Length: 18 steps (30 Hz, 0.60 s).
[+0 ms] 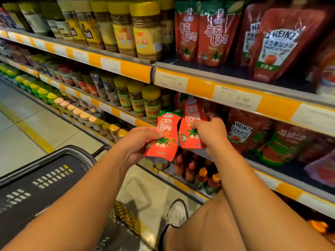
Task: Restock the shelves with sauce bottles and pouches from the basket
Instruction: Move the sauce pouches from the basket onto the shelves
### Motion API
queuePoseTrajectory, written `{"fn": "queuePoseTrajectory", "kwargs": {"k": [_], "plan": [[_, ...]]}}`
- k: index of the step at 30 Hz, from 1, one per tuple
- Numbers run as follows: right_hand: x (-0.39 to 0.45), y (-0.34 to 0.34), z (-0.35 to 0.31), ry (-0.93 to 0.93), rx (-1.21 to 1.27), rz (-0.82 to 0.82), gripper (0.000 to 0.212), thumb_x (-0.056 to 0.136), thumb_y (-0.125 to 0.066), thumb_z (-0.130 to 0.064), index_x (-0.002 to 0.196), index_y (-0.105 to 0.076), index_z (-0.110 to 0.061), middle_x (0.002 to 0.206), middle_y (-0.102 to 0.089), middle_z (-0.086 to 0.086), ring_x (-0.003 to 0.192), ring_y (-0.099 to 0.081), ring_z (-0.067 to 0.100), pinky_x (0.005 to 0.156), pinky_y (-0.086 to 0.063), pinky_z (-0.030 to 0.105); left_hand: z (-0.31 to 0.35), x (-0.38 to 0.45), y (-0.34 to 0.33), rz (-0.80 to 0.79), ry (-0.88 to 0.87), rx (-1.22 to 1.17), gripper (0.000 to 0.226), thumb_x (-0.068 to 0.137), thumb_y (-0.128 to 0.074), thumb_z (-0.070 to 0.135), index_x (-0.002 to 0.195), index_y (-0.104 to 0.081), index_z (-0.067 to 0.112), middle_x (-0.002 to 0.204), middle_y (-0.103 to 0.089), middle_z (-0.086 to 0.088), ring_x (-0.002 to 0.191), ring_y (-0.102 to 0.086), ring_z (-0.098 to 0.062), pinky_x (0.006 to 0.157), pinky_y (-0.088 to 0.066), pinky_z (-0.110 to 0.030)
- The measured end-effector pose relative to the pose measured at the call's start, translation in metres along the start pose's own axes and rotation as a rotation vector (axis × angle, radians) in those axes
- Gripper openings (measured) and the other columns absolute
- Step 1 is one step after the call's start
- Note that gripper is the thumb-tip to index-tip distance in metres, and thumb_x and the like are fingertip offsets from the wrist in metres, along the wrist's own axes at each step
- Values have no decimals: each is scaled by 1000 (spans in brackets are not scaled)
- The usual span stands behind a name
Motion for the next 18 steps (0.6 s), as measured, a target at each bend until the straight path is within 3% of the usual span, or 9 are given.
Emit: {"fn": "queuePoseTrajectory", "kwargs": {"k": [2,4,6,7,9,12,15,18], "plan": [[11,3,5,-31,1,37,18,72,-74,-16,90,-68,-13,90,-74,13,81,-73,35,73,-61,59,0,14,-6,-31,-23,16,26,89,-72,3,115,-74,8,113,-77,-18,99,-76,-31,85,-62,-46],[20,5,7,-13,1,88,19,77,-77,-16,93,-66,-17,91,-72,5,75,-69,22,72,-62,46,3,28,-9,-25,-56,24,33,88,-73,1,120,-71,12,114,-77,-15,101,-76,-29,84,-62,-43],[27,7,7,34,-27,141,40,82,-74,-14,120,-67,-24,102,-66,-3,78,-62,16,74,-55,34,9,40,-12,-25,-106,47,33,87,-75,-1,114,-69,15,112,-78,-14,97,-76,-28,80,-60,-41],[30,7,7,45,-46,159,49,85,-70,-12,131,-63,-24,108,-63,-4,87,-60,19,80,-52,35,12,46,-14,-32,-137,72,32,86,-76,-3,110,-69,16,110,-78,-13,96,-76,-28,79,-58,-41],[36,8,10,10,-48,188,44,88,-63,-9,132,-64,-15,114,-67,3,96,-61,25,84,-51,38,20,56,-19,-43,-201,129,34,83,-77,-5,107,-68,17,106,-79,-11,94,-75,-25,75,-58,-36],[36,5,15,-21,61,223,42,87,-60,-4,127,-67,-14,104,-72,5,82,-69,21,72,-57,31,31,69,-28,-51,-288,168,41,81,-77,-10,111,-65,15,104,-79,-10,98,-77,-23,77,-59,-31],[32,-1,10,154,49,306,53,84,-61,-1,132,-66,-23,128,-69,3,111,-68,25,98,-57,44,41,80,-36,-50,-358,181,53,81,-77,-12,123,-63,18,109,-79,-10,104,-75,-26,89,-59,-38],[34,-5,13,180,68,320,53,85,-66,-3,134,-66,-24,129,-70,-1,115,-68,24,100,-56,47,49,88,-42,-34,-417,223,58,81,-79,-9,128,-60,21,114,-78,-3,108,-74,-20,94,-58,-39]]}}
Point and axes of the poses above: each hand's wrist, its own x-axis towards the middle knuckle, its own y-axis out of the back of the hand, z = x × y, the point moved 3 cm from there along x, towards the middle knuckle
